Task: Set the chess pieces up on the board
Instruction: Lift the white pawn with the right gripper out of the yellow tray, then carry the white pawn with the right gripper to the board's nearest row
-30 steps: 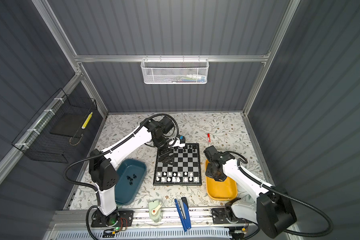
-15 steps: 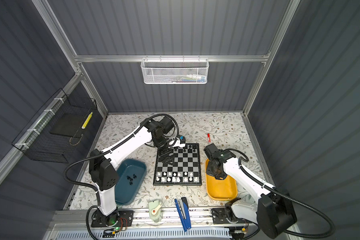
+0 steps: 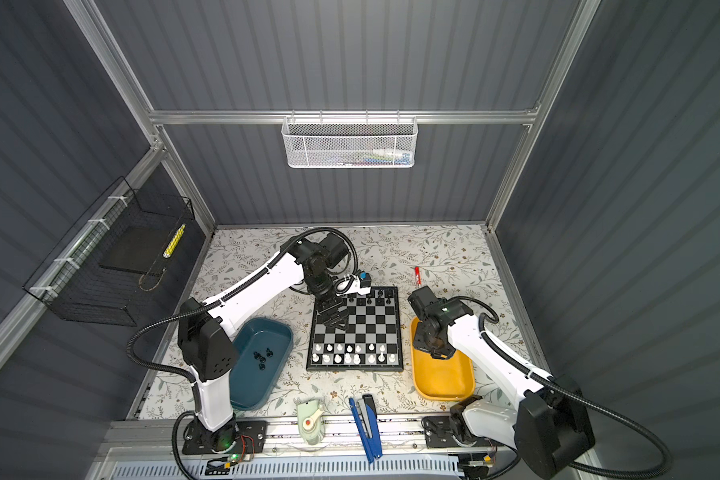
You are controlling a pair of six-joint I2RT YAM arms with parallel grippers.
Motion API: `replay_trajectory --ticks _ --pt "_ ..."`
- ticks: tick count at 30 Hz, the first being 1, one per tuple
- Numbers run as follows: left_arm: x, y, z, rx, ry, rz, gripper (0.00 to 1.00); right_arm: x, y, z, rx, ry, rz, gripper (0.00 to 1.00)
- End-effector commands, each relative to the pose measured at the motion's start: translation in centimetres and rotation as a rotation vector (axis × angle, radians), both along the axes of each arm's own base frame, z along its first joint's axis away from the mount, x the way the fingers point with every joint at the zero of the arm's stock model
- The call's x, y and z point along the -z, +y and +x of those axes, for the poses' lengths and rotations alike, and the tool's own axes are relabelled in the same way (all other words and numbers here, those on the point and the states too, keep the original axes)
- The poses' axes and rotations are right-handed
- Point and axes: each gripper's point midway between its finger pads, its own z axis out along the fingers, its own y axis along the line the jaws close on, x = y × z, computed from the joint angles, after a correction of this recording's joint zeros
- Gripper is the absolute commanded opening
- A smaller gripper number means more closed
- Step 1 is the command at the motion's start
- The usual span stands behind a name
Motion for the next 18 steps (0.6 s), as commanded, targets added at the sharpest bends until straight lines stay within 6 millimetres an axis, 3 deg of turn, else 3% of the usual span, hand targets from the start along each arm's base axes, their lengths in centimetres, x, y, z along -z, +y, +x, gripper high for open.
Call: replay_trajectory --ticks 1,9,18 --pt "0.2 0.2 -0.2 0.021 -0.001 0.02 0.96 -1.3 0.0 0.3 -0.018 -0.023 -0.016 0.08" --pt "0.1 0.4 -0.2 0.022 -0.013 0.025 0.95 -3.2 1.6 1.5 -0.057 -0.055 -0.006 0.08" --pt "-0.2 0.7 -0.1 0.022 -0.027 0.031 0.95 -4.6 4.8 2.7 -0.113 -0.083 0.03 0.08"
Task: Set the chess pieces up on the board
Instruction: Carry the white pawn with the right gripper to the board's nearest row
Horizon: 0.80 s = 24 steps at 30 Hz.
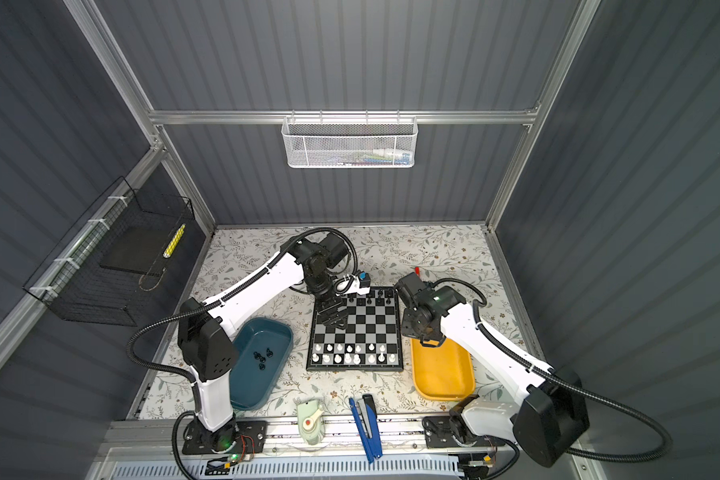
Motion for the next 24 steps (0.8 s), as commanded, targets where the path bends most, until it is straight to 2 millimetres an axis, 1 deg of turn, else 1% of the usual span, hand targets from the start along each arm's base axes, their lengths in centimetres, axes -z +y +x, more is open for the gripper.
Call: replay_trajectory --ticks 1,8,14,24 --pt "-0.4 0.4 -0.5 0.025 -0.006 0.008 0.95 -0.2 0.8 0.1 -0.004 0.003 0.006 0.08" --pt "-0.4 0.8 -0.3 0.02 -0.031 0.019 0.95 0.5 2.9 0.3 -0.037 0.017 0.02 0.08" --pt "-0.6 1.1 0.2 0.0 -0.052 0.022 0.95 1.1 4.2 0.4 -0.062 0.028 0.021 0.08" --pt "-1.9 2.8 2.1 -0.076 -0.071 -0.004 0.94 2.7 5.2 0.2 -0.08 0.055 0.024 0.08"
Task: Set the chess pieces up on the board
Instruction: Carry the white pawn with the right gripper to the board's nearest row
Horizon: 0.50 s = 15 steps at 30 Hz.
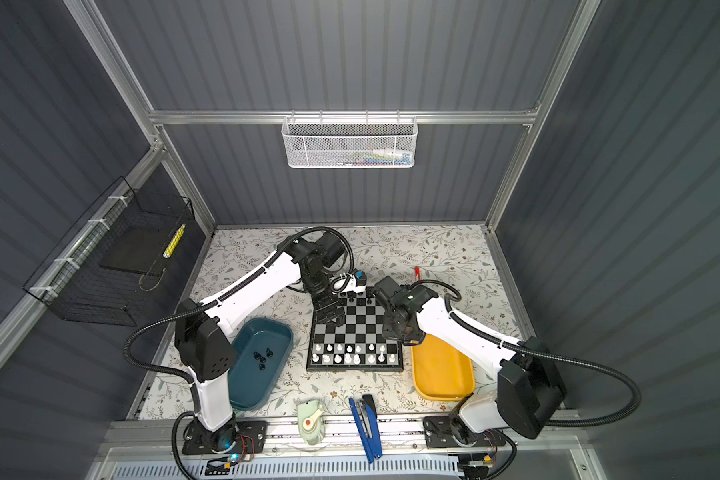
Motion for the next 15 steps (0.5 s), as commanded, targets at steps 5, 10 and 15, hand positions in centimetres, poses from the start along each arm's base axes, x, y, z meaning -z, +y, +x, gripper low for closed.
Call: replay_trajectory --ticks 5,10,15 --pt "-2.6 2.4 1.7 -0.077 -0.051 -0.039 0.95 1.2 0.7 -0.3 -0.003 0.029 0.011 0.08" --pt "-3.3 3.4 2.3 -0.108 -0.062 -0.057 0.95 2.1 0.6 -1.0 -0.003 0.05 0.007 0.08" --pt "-3.2 3.5 2.2 -0.112 -0.056 -0.062 0.95 2.8 0.6 -1.3 -0.003 0.068 0.005 0.08"
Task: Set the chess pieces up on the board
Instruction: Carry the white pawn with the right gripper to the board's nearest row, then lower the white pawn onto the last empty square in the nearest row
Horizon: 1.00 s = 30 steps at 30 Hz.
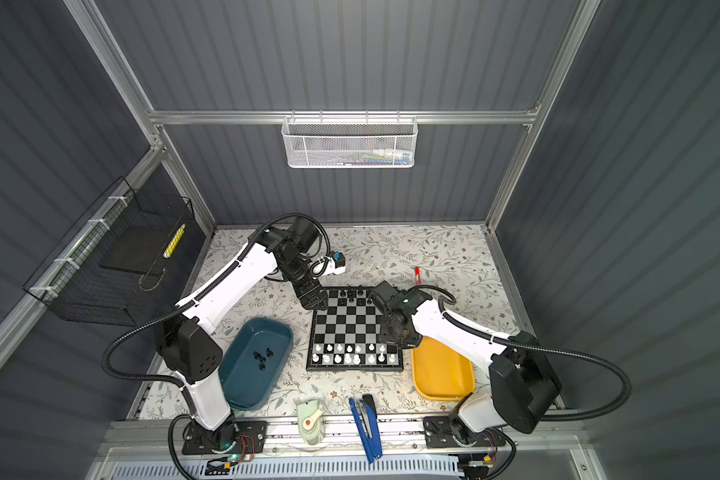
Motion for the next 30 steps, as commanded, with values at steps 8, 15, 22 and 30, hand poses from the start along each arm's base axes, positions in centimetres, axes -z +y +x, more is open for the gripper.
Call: replay_trajectory --ticks 8,15,22,30 --pt "-1.0 -0.6 -1.3 0.029 0.027 -0.052 0.95 2.1 0.3 -0.7 0.001 0.059 -0.008 0.09" --pt "-1.0 -0.8 -1.9 0.049 0.054 -0.073 0.95 3.1 0.6 -0.6 -0.005 0.075 -0.014 0.09" --pt "-1.1 -1.5 -2.4 0.06 0.088 -0.113 0.95 3.7 0.8 -0.6 -0.015 0.093 -0.022 0.1" --pt "-0.8 -1.6 -2.5 0.061 0.095 -0.114 0.95 4.1 0.8 -0.8 -0.017 0.108 -0.027 0.11"
